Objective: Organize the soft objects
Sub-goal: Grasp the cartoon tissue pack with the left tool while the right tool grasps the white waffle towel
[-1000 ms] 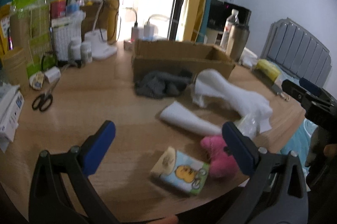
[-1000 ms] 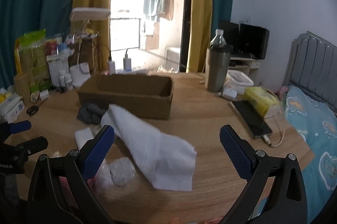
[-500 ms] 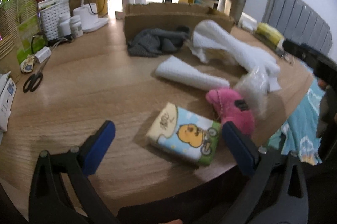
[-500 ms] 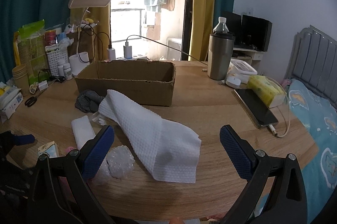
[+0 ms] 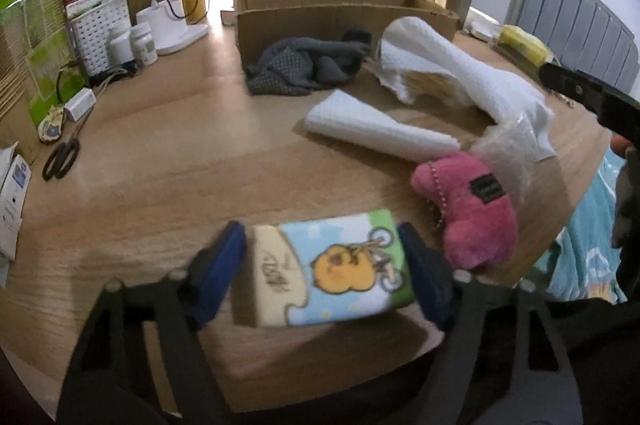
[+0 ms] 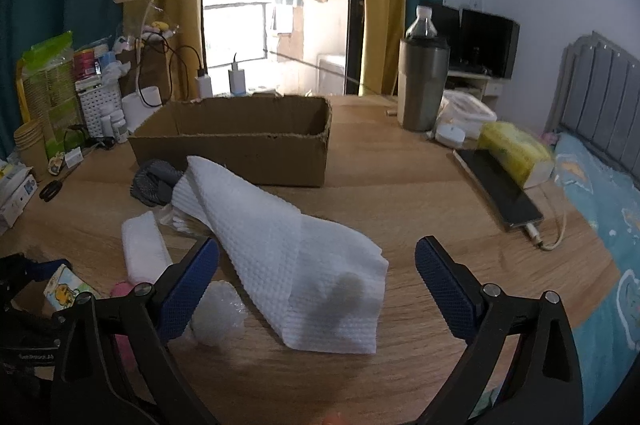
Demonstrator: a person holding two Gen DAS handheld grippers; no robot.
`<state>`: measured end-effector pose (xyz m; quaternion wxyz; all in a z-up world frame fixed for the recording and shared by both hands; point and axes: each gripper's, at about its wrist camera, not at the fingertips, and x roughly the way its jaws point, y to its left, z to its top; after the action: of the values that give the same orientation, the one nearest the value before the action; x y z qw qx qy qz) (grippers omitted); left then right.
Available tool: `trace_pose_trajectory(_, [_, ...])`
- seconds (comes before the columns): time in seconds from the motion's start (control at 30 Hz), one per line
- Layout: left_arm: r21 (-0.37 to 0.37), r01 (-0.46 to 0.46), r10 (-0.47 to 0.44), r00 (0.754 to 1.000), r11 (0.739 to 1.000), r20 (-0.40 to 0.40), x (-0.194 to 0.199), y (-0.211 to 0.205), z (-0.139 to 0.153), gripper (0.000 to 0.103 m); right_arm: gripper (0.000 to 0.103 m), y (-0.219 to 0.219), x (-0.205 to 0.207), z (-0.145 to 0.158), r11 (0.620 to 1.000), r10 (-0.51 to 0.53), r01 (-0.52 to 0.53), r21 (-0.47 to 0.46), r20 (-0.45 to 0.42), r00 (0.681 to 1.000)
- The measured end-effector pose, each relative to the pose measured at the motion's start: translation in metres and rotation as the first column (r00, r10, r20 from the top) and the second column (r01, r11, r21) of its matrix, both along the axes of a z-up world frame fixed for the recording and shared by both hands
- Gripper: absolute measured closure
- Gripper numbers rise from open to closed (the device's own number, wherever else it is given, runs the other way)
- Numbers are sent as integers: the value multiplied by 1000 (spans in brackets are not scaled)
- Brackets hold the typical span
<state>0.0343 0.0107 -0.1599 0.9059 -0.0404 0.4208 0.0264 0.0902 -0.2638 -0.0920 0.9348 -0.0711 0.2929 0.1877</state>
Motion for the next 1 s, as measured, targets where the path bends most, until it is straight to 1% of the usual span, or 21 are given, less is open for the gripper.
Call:
trace_pose_trajectory(0.23, [-10, 7, -7, 1000, 1000, 1, 6, 1, 1, 32, 7, 9, 18, -15, 1000, 29, -29, 6, -74, 997])
trace_pose_trajectory(0.33, [-17, 4, -4, 1000, 1000, 4, 7, 3, 2, 32, 9, 12, 24, -17, 999, 35, -35, 5, -88, 996])
trace_pose_trajectory(0.47, [-26, -2, 3, 1000, 1000, 22, 9, 7, 8, 32, 21, 19, 32, -21, 999, 52, -53, -9, -109, 993])
trace_pose_trajectory(0.53, [-32, -6, 7, 999, 999, 35, 10, 9, 11, 32, 23, 22, 35, -24, 998, 57, -59, -19, -117, 992])
trace_pose_trajectory(0.57, [-37, -8, 9, 999, 999, 40, 11, 10, 12, 32, 27, 23, 37, -26, 998, 58, -62, -24, -124, 991])
trace_pose_trajectory(0.6, [-40, -11, 12, 999, 999, 42, 12, 12, 13, 32, 35, 24, 38, -29, 998, 57, -61, -30, -130, 990])
trace_pose_trajectory(0.63, [-43, -11, 13, 999, 999, 42, 13, 12, 13, 32, 40, 25, 39, -30, 997, 57, -62, -38, -134, 989])
trace_pose_trajectory(0.67, [-47, -11, 13, 999, 999, 40, 14, 13, 13, 32, 49, 25, 39, -31, 997, 56, -62, -46, -134, 989])
trace_pose_trajectory(0.7, [-49, -12, 14, 999, 999, 39, 15, 14, 13, 32, 56, 25, 39, -32, 997, 55, -63, -53, -131, 990])
trace_pose_trajectory(0.73, [-51, -12, 14, 999, 999, 38, 15, 14, 13, 32, 59, 25, 39, -32, 996, 61, -69, -56, -129, 990])
trace_pose_trajectory(0.77, [-52, -11, 13, 999, 999, 38, 16, 14, 13, 32, 68, 25, 39, -31, 995, 69, -77, -59, -126, 990])
trace_pose_trajectory(0.83, [-57, -6, 9, 999, 998, 40, 18, 14, 14, 32, 77, 26, 36, -30, 994, 82, -90, -69, -114, 990])
trace_pose_trajectory(0.87, [-58, -4, 6, 999, 998, 42, 19, 14, 14, 32, 87, 26, 35, -29, 993, 88, -96, -69, -111, 990])
trace_pose_trajectory(0.9, [-60, -2, 4, 999, 998, 45, 20, 14, 15, 32, 91, 26, 35, -27, 993, 91, -99, -67, -107, 990])
trace_pose_trajectory(1.0, [-61, 5, -1, 999, 998, 54, 21, 13, 18, 32, 94, 23, 33, -21, 994, 94, -99, -53, -92, 991])
